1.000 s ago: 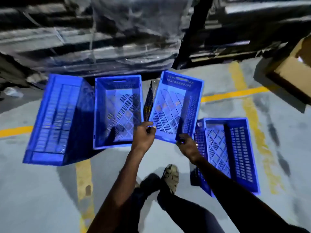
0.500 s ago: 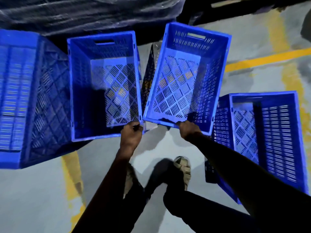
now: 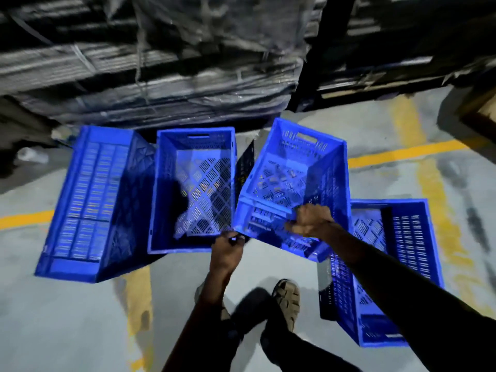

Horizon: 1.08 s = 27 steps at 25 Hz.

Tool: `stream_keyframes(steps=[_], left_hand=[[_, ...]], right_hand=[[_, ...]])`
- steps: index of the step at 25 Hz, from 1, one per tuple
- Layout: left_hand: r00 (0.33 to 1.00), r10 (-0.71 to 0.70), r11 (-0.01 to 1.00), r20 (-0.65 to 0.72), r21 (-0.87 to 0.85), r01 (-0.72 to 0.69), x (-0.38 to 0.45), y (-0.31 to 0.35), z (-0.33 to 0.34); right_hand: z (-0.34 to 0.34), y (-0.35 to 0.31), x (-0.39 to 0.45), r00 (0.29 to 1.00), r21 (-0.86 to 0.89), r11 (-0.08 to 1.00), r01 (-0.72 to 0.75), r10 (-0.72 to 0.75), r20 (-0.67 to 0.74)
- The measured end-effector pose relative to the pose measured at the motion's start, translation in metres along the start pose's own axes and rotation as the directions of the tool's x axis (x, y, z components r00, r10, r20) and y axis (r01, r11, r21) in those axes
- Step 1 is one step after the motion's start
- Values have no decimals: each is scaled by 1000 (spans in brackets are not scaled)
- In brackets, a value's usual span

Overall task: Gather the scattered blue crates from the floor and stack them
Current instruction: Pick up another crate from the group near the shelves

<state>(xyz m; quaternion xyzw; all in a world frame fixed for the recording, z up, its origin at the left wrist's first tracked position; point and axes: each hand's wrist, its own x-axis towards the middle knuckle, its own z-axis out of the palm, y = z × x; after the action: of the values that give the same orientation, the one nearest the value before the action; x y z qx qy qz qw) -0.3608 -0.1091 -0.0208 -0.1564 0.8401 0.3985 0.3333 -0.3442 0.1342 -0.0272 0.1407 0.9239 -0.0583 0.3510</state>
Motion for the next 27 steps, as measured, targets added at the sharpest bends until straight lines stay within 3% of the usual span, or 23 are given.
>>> stream_keyframes(steps=[3,7,10,14,18,23,25,27], left_hand=[[1000,2,1000,20,-16,-2,-31,22,-20],[999,38,998,14,-42,-37,-81,48,-57],[993,121,989,-3,-84,-121,-128,62,-87],[970,229,961,-83,-137,-239,-190,77,-124],[910,360,896,-208,-196,-399,-270,89,-167],[838,505,844,-206,-85,-530,-335,102,-223],[801,544,824,-248,-21,-566,-352,107,-248],[748,607,792,-269,123,-598,-366,110,-269]], right_hand=[[-53,9,-17,994,116,989,-92,97,-39],[-105,6,-67,996,362,928,-89,93,7],[-125,-15,-120,997,606,791,-79,77,29],[-132,-63,-190,981,778,613,-137,192,22],[-144,-113,-260,941,922,325,-209,324,99],[-189,-162,-338,964,963,-221,-155,178,196],[-213,-177,-365,975,925,-340,-168,81,207],[-228,-187,-387,979,918,-358,-172,39,199]])
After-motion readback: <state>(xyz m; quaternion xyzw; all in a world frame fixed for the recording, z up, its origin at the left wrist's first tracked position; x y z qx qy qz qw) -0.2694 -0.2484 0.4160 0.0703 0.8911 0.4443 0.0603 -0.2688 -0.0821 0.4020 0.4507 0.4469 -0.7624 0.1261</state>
